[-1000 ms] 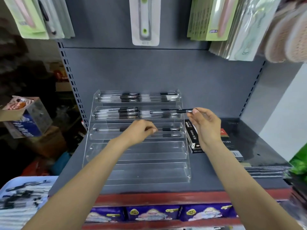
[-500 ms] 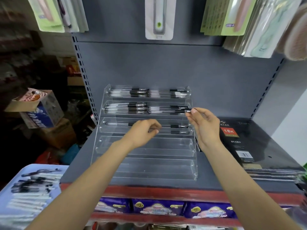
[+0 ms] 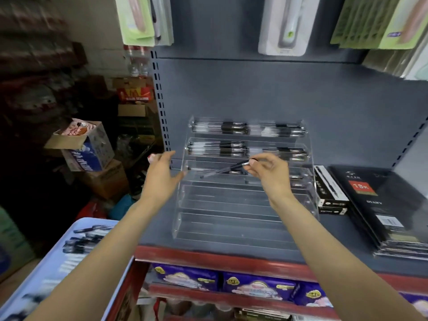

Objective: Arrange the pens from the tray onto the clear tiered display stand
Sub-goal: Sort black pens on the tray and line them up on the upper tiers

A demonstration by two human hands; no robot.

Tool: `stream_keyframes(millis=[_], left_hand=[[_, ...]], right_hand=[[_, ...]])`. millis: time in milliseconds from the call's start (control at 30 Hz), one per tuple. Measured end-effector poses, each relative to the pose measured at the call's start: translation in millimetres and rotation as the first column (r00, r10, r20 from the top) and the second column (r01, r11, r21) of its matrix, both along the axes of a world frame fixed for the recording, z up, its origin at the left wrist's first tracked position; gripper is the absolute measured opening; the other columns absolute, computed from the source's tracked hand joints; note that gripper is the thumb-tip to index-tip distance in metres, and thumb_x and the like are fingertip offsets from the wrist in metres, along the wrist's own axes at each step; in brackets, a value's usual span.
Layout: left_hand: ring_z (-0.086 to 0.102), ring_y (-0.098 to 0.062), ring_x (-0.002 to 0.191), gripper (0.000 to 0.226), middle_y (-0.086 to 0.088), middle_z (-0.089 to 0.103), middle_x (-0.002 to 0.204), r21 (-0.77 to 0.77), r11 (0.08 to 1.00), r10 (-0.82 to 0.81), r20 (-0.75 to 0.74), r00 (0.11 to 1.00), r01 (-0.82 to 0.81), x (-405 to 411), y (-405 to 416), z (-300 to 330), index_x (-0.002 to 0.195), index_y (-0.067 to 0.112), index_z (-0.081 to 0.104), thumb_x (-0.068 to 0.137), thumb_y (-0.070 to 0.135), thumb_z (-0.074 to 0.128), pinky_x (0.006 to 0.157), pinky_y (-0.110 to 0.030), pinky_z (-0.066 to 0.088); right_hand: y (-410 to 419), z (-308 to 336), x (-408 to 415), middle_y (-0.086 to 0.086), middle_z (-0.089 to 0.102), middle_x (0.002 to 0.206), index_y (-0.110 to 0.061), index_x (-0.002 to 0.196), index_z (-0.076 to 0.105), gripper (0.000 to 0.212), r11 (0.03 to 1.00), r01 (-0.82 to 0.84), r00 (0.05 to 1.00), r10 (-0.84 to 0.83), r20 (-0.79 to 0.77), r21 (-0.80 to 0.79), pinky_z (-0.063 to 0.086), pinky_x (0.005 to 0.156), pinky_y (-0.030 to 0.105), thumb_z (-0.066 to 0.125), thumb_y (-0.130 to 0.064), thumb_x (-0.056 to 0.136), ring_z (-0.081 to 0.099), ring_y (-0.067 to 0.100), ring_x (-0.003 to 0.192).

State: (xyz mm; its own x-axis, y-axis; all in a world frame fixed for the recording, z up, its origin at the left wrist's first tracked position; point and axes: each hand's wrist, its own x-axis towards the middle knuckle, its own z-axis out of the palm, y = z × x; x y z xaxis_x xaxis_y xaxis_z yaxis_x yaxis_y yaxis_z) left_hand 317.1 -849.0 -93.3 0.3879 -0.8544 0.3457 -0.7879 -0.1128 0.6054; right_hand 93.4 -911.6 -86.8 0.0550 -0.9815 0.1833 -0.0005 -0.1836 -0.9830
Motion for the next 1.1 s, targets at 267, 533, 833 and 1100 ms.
stream_keyframes(millis=[267,533,833,1100], left_hand=[[0.059,-0.010,0.103,0.034,-0.008,0.064,0.120,0.086,0.977,-0.175,-0.189,0.966,0.194,16.7,2.7,-1.0,0.120,0.006,0.062,0.087,0.014,0.063,0.085,-0.010,0.036],[0.059,-0.005,0.086,0.034,-0.008,0.066,0.117,0.054,0.976,-0.187,-0.273,0.944,0.209,18.0,2.5,-2.5,0.119,0.006,0.062,0.086,0.011,0.064,0.083,-0.013,0.040],[0.059,-0.015,0.108,0.033,-0.006,0.065,0.118,0.043,0.994,-0.094,-0.198,0.976,0.105,7.7,7.0,-4.0,0.120,0.008,0.060,0.088,0.015,0.062,0.089,-0.017,0.038],[0.060,-0.007,0.088,0.021,0.007,0.065,0.097,-0.112,0.991,-0.096,-0.206,0.974,0.074,-5.5,53.6,-0.5,0.109,0.015,0.065,0.089,0.016,0.060,0.073,-0.006,0.043]], right_hand=[[-7.7,0.7,17.7,0.001,0.069,0.090,-0.011,0.095,0.072,0.012,0.969,-0.133,0.715,-0.051,-0.698,-0.207,0.040,0.075,0.015,0.063,-0.010,0.087,0.057,0.009,0.077],[-12.9,10.7,16.2,0.004,0.070,0.105,-0.013,0.100,0.071,0.026,0.955,-0.293,0.609,0.157,-0.777,-0.036,0.045,0.080,0.021,0.047,-0.003,0.095,0.061,0.008,0.091],[-7.4,9.5,13.9,0.000,0.068,0.112,-0.014,0.107,0.069,0.027,0.937,-0.348,0.606,0.194,-0.771,-0.038,0.042,0.084,0.020,0.047,-0.007,0.095,0.056,0.006,0.093],[33.3,6.3,31.6,-0.004,0.063,0.097,-0.015,0.101,0.070,0.021,0.906,-0.368,0.745,0.152,-0.649,-0.210,0.036,0.073,-0.003,0.054,-0.005,0.090,0.056,0.007,0.086]])
